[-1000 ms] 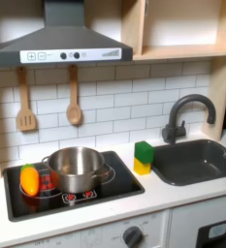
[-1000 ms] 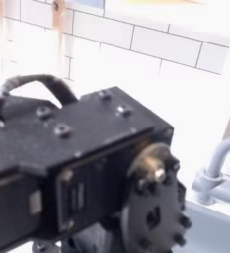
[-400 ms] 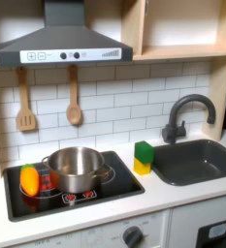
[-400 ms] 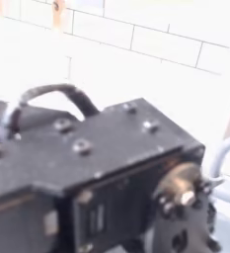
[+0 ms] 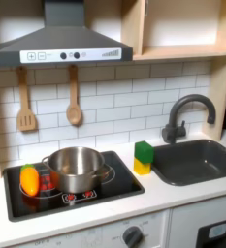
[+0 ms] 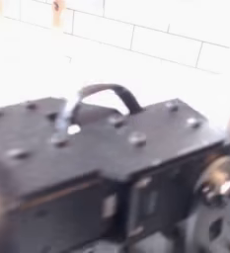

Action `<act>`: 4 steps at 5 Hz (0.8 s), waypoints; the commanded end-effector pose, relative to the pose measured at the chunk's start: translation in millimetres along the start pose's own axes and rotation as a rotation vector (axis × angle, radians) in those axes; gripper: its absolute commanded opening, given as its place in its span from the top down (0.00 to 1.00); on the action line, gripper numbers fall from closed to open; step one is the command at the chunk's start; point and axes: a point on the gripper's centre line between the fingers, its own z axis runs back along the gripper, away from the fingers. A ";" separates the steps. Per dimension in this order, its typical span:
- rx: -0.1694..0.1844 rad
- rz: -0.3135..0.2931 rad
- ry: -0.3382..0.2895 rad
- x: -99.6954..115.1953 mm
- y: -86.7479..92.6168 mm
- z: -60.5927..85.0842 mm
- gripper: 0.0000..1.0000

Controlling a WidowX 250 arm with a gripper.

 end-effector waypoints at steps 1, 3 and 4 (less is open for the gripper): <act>0.004 0.050 -0.014 16.2 12.3 0.9 0.00; 0.006 0.113 -0.036 24.1 27.7 3.8 0.00; 0.018 0.154 -0.048 30.4 42.0 4.9 0.00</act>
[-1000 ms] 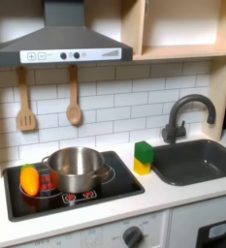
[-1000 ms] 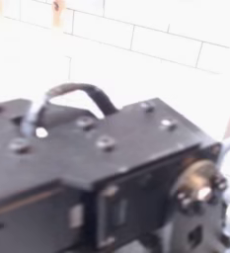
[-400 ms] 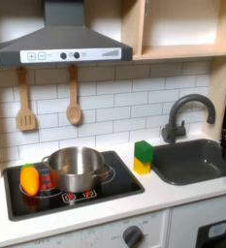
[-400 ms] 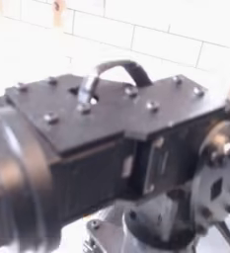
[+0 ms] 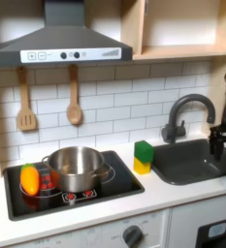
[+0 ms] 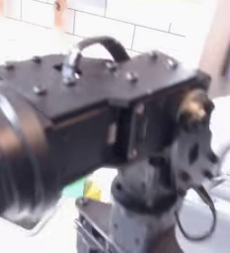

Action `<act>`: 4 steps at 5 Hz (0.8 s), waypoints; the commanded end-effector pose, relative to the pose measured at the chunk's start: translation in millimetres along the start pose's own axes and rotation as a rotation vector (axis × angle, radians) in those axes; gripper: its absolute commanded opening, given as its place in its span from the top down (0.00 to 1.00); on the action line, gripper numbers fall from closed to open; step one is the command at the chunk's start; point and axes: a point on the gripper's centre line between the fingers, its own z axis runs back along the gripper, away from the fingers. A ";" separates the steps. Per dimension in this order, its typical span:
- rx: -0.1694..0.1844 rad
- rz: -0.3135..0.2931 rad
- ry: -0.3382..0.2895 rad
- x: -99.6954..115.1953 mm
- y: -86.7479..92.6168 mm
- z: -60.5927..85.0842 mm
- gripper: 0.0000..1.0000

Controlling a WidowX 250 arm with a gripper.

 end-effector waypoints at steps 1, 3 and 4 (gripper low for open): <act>0.036 0.090 0.003 18.9 33.9 -5.8 0.00; 0.056 0.147 0.030 37.1 61.6 -14.4 0.00; 0.055 0.153 0.034 42.5 69.3 -17.2 0.00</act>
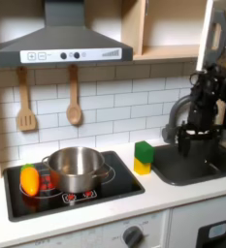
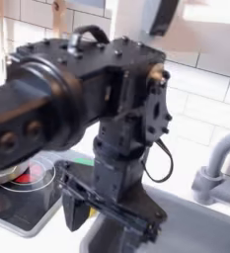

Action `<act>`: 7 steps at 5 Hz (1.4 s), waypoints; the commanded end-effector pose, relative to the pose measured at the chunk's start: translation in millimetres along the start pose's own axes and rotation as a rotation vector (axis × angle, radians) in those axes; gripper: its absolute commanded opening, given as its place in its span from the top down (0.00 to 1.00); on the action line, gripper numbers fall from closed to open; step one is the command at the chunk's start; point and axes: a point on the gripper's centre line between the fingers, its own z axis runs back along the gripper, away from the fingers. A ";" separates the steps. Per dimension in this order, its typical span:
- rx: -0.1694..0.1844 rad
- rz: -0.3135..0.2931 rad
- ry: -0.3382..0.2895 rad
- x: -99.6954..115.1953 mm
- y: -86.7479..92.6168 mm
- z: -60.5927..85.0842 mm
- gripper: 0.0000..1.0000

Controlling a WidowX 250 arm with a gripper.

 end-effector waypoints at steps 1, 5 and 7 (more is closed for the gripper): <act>0.005 0.061 -0.012 15.9 26.9 0.0 0.00; -0.006 -0.029 -0.010 7.9 -0.8 6.1 0.00; -0.008 -0.053 -0.029 4.2 -14.5 13.2 0.00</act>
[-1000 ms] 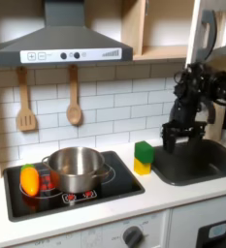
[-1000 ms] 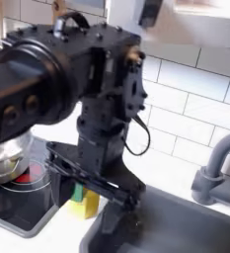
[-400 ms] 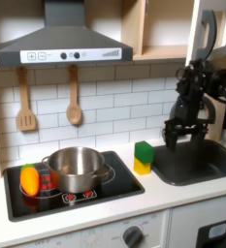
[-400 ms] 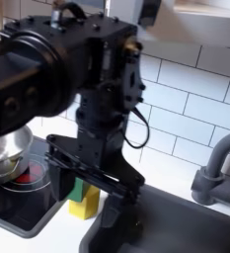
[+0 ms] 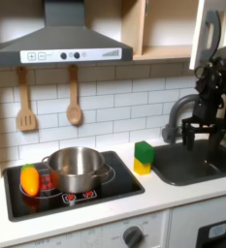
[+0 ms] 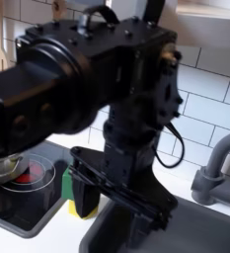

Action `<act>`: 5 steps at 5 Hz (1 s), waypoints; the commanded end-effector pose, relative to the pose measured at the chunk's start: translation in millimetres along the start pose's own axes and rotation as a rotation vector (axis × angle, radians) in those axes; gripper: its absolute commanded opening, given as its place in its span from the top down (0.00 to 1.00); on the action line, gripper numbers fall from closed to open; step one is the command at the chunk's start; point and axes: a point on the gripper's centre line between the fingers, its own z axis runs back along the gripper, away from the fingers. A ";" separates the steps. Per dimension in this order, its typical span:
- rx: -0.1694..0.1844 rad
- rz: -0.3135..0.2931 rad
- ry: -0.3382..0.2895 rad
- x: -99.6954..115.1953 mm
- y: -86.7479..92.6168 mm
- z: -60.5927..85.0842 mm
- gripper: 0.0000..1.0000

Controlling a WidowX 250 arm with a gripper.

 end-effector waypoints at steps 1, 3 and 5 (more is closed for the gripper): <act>0.000 0.005 0.001 -0.3 -0.4 0.0 0.00; -0.011 0.037 -0.001 5.6 3.1 -0.8 0.00; 0.009 0.073 -0.006 21.9 23.8 -3.1 0.00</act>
